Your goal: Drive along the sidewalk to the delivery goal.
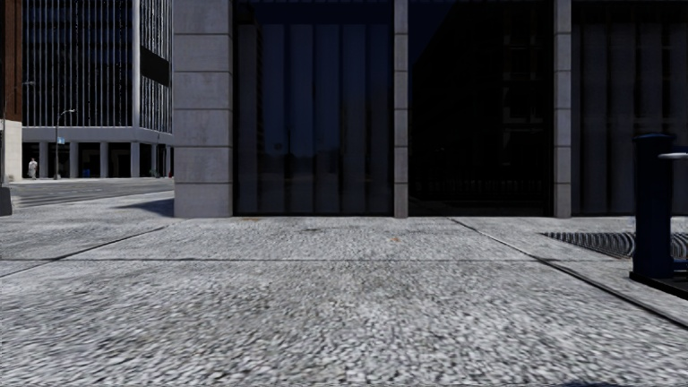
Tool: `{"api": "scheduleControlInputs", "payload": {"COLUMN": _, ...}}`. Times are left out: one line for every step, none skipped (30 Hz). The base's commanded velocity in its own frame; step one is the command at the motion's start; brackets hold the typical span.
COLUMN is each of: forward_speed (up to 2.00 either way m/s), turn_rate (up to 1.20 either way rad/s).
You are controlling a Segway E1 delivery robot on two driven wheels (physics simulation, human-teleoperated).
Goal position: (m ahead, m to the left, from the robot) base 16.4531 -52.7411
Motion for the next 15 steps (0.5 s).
{"api": "scheduleControlInputs", "payload": {"forward_speed": 1.54, "turn_rate": 0.0}}
{"api": "scheduleControlInputs", "payload": {"forward_speed": 1.54, "turn_rate": 0.0}}
{"api": "scheduleControlInputs", "payload": {"forward_speed": 1.54, "turn_rate": 0.0}}
{"api": "scheduleControlInputs", "payload": {"forward_speed": 1.54, "turn_rate": 0.0}}
{"api": "scheduleControlInputs", "payload": {"forward_speed": 1.54, "turn_rate": 0.0}}
{"api": "scheduleControlInputs", "payload": {"forward_speed": 1.54, "turn_rate": 0.0}}
{"api": "scheduleControlInputs", "payload": {"forward_speed": 1.54, "turn_rate": 0.0}}
{"api": "scheduleControlInputs", "payload": {"forward_speed": 1.54, "turn_rate": 0.0}}
{"api": "scheduleControlInputs", "payload": {"forward_speed": 1.54, "turn_rate": 0.0}}
{"api": "scheduleControlInputs", "payload": {"forward_speed": 1.54, "turn_rate": 0.0}}
{"api": "scheduleControlInputs", "payload": {"forward_speed": 1.54, "turn_rate": 0.0}}
{"api": "scheduleControlInputs", "payload": {"forward_speed": 1.54, "turn_rate": 0.0}}
{"api": "scheduleControlInputs", "payload": {"forward_speed": 1.54, "turn_rate": 0.0}}
{"api": "scheduleControlInputs", "payload": {"forward_speed": 1.51, "turn_rate": 0.0}}
{"api": "scheduleControlInputs", "payload": {"forward_speed": 1.49, "turn_rate": 0.0}}
